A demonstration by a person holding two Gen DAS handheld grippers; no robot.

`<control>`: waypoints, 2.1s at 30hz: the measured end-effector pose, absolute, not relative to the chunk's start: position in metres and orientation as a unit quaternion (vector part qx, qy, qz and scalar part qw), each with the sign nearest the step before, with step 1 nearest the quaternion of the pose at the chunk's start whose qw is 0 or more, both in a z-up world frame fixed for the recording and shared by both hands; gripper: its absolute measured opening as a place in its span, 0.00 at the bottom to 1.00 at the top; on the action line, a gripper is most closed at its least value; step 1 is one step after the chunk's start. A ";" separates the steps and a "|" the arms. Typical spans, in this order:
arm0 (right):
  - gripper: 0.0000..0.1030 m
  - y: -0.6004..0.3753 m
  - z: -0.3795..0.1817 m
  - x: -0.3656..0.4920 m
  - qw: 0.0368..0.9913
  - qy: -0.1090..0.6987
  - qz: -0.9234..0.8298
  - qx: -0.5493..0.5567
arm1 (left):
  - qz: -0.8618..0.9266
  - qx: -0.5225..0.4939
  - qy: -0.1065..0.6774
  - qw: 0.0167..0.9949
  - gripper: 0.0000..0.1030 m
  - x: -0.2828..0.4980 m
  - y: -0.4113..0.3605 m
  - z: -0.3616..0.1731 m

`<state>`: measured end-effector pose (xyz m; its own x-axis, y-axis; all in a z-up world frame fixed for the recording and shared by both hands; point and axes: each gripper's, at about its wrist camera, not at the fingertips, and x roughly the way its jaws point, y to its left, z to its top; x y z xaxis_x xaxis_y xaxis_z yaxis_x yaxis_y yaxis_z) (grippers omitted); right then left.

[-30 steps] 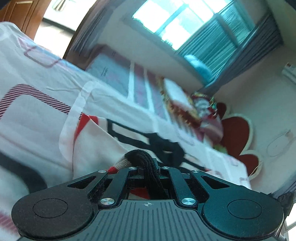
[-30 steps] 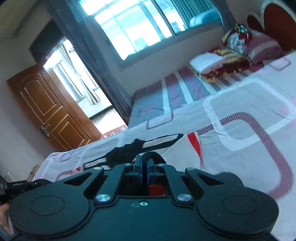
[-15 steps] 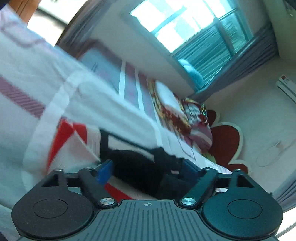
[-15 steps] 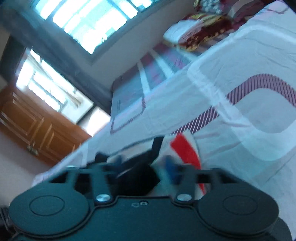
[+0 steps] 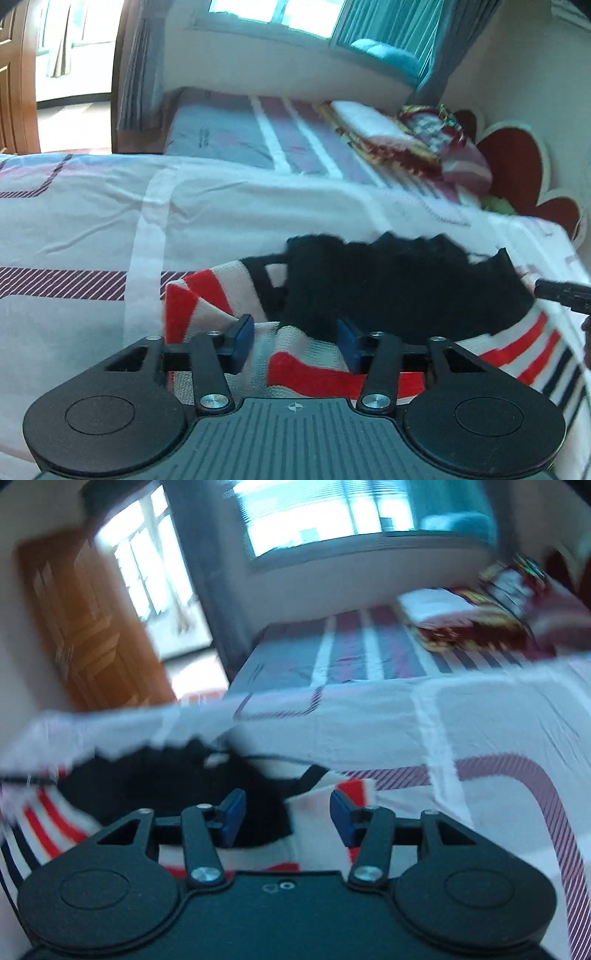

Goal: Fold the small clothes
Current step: 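Lay the hem over the folded sweater and open both tools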

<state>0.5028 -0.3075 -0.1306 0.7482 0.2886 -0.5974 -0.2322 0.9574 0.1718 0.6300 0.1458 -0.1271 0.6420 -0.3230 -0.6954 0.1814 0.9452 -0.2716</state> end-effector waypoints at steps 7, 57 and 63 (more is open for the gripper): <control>0.33 -0.274 -0.143 0.523 0.929 0.353 0.108 -0.022 | -0.144 -0.051 0.384 0.911 0.12 0.628 0.136 -0.132; 0.23 -0.156 -0.150 0.552 0.928 0.331 0.168 -0.028 | -0.194 -0.084 0.357 0.910 0.64 0.630 0.034 -0.129; 0.20 -0.193 -0.152 0.544 0.937 0.329 0.089 -0.074 | -0.132 -0.031 0.324 0.936 0.61 0.597 0.088 -0.141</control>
